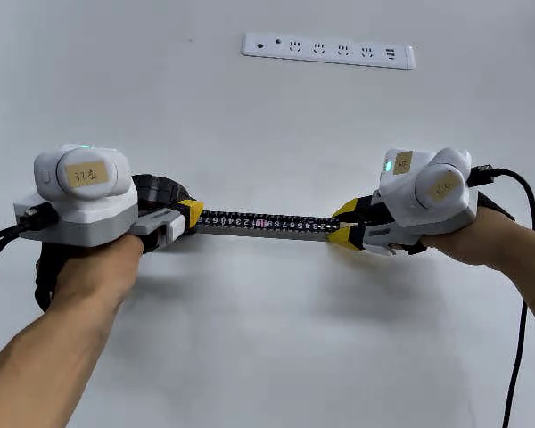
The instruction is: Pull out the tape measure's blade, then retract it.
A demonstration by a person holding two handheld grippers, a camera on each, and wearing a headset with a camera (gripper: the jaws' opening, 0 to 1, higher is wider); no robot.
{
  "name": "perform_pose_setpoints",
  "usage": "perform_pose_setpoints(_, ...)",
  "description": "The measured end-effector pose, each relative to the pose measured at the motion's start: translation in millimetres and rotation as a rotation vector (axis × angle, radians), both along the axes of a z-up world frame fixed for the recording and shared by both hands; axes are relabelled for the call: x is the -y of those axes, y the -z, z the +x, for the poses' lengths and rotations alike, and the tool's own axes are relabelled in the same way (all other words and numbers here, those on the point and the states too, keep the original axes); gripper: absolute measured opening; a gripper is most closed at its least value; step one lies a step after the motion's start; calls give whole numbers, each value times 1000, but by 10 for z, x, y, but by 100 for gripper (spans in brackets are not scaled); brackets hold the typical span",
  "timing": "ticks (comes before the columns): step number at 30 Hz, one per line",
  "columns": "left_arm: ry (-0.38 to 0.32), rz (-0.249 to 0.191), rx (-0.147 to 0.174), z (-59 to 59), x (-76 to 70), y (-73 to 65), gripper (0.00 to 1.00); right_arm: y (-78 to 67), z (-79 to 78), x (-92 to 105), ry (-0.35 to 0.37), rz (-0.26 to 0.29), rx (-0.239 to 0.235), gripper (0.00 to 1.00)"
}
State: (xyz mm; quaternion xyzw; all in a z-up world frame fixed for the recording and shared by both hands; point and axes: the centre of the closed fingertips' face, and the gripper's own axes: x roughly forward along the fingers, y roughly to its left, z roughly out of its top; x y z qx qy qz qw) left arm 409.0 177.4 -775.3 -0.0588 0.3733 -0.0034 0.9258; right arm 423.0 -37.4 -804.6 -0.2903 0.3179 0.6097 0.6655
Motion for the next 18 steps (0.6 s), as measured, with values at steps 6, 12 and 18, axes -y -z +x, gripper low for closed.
perform_pose_setpoints(6, 2, -1, 0, -1, -1, -1, 58, 2, -5, -53, -1, 4, -2, 9)
perform_pose_setpoints(12, 4, -3, -3, -7, -3, 0, 58, 8, -13, -109, -4, 8, -4, 9)
perform_pose_setpoints(18, 4, -7, -3, -8, 1, 0, 58, 24, -7, -160, -6, 13, -5, 9)
